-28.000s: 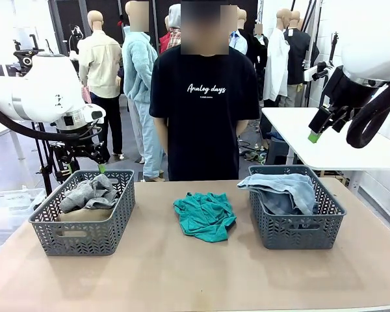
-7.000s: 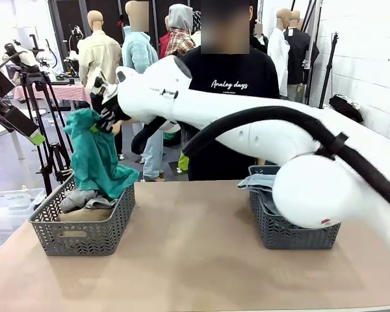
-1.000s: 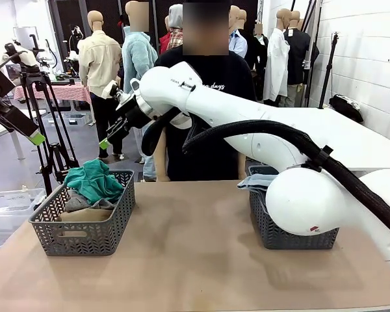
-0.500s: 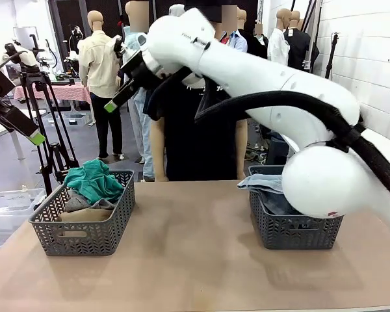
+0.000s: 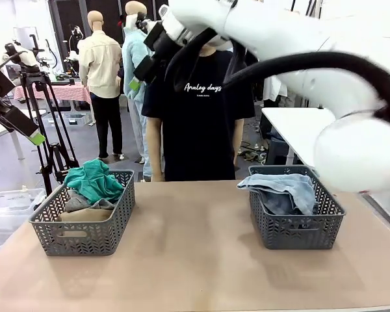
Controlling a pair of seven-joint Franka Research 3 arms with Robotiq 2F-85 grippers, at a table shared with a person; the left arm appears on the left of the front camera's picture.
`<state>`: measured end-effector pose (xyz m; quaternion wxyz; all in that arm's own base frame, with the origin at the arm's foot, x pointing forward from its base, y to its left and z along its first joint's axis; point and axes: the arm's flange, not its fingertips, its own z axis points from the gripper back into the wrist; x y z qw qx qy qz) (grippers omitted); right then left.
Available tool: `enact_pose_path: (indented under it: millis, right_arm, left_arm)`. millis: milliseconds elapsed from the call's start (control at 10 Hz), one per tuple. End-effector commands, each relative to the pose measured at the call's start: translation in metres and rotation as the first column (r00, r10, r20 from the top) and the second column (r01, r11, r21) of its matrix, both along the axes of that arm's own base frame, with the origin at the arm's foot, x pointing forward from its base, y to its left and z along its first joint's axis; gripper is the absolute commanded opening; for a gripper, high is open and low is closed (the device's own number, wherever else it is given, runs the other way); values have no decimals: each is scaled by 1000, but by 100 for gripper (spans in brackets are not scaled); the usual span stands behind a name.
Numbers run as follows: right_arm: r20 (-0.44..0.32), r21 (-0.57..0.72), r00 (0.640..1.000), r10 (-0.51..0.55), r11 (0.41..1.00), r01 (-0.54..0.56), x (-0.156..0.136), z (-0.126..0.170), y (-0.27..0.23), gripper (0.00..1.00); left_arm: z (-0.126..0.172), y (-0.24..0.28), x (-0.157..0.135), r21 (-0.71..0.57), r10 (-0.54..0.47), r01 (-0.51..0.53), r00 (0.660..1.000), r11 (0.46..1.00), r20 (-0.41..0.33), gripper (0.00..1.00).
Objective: Sort the tops and bottoms.
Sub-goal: Sort the clothes according to human instructions.
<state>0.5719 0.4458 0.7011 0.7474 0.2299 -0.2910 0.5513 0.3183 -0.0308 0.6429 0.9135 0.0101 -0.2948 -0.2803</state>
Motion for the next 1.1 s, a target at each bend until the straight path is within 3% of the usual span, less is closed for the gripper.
enact_pose_path:
  millis: [0, 400, 700, 1000]
  right_arm:
    - [-66, 10, 984, -168, 986, 169, -229, -111, -151, 100]
    - [-232, 168, 940, -251, 941, 292, -331, -164, -227, 100]
    - [-203, 288, 924, -325, 882, 374, -369, -195, -245, 100]
    - [-232, 277, 891, -390, 852, 445, -393, -195, -250, 100]
  left_arm:
    - [1, 1, 0, 3, 0, 0, 1000, 1000, -5, 100]
    - [1, 1, 0, 3, 0, 0, 1000, 1000, -5, 100]
    - [1, 1, 0, 3, 0, 0, 1000, 1000, -5, 100]
    - [1, 1, 0, 3, 0, 0, 1000, 1000, -5, 100]
